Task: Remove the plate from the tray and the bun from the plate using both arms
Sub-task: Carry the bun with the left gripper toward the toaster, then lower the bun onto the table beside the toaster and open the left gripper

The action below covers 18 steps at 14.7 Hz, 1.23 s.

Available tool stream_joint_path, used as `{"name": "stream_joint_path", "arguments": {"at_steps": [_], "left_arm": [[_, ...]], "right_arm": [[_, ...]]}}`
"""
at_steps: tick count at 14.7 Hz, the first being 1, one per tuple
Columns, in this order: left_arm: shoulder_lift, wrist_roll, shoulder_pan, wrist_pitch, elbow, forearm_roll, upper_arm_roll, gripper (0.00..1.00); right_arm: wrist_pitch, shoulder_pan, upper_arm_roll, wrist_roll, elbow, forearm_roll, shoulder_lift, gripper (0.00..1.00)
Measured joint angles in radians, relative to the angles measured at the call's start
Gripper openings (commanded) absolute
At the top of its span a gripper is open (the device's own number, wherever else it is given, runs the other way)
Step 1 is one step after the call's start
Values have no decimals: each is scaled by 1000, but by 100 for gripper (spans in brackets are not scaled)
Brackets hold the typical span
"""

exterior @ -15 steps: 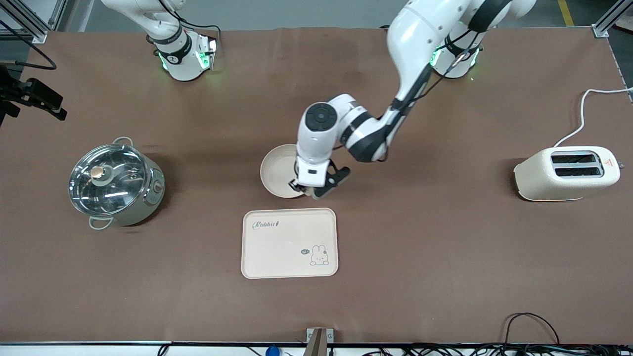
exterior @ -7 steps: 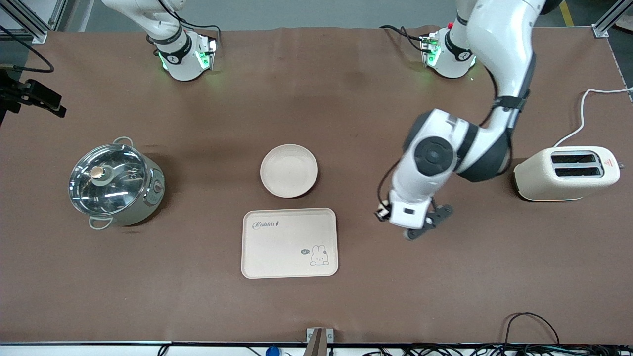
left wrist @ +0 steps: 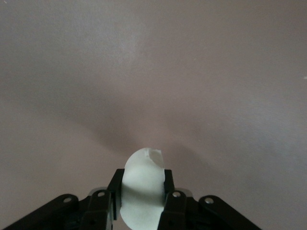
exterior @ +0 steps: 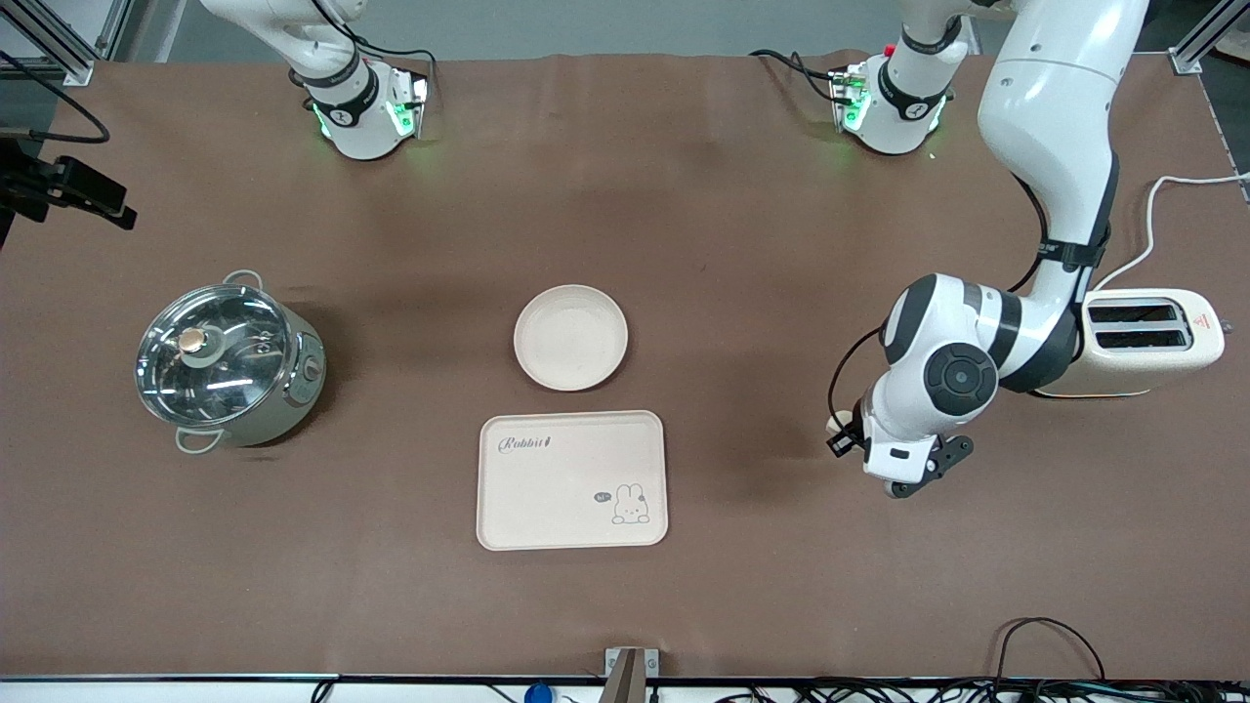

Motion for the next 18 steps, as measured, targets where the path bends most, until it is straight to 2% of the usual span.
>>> {"name": "stream_joint_path", "arguments": {"at_steps": [3, 7, 8, 10, 11, 12, 16, 18], "left_arm": [[17, 0, 9, 111, -94, 0, 0, 37], [54, 3, 27, 178, -118, 9, 1, 39], [56, 3, 38, 184, -118, 35, 1, 45], [56, 8, 74, 185, -117, 80, 0, 67], [57, 16, 89, 185, -117, 88, -1, 94], [58, 23, 97, 185, -117, 90, -1, 100], [49, 24, 96, 170, -90, 90, -15, 100], [17, 29, 95, 86, -42, 92, -30, 100]], "right_arm": [[1, 3, 3, 0, -1, 9, 3, 100], [6, 9, 6, 0, -4, 10, 3, 100], [7, 14, 6, 0, -8, 10, 3, 100], [7, 28, 7, 1, -11, 9, 3, 100], [8, 31, 7, 1, -11, 9, 3, 100], [12, 32, 7, 1, -11, 9, 3, 100], [15, 32, 5, 6, -12, 9, 3, 100], [16, 32, 3, 9, -12, 9, 3, 100]]}}
